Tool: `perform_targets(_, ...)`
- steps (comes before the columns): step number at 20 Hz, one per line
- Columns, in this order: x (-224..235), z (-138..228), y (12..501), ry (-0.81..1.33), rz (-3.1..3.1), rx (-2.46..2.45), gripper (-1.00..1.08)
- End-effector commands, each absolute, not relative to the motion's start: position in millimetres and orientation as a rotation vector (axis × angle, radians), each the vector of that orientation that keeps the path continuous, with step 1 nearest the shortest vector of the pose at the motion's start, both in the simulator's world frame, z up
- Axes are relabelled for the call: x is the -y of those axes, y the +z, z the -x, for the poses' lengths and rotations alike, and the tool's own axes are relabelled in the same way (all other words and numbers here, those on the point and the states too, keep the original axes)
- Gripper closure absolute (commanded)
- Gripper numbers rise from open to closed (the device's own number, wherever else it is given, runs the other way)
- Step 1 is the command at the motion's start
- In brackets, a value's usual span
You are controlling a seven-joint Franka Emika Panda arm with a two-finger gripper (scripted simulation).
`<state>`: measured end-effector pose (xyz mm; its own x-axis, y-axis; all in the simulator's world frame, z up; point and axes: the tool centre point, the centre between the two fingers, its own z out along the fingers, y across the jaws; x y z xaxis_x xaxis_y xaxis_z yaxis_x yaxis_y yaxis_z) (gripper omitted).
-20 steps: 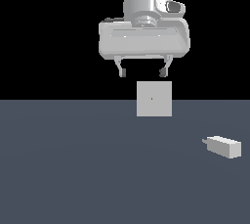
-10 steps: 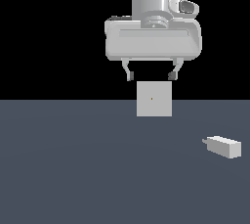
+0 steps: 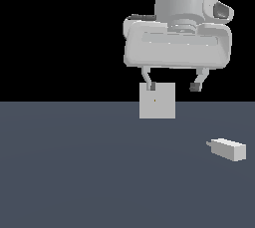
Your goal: Plug the charger into the wall socket.
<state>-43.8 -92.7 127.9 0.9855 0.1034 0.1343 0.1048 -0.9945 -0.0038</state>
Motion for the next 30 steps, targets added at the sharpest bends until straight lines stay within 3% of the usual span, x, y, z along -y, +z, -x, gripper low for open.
perform_targets(1, 101.7, 48.5, 122.1, -0.246, 3.112, 0.200, -0.92)
perform_targets(30, 176.8, 67.4, 67.2, -0.532, 2.996, 0.502, -0.92)
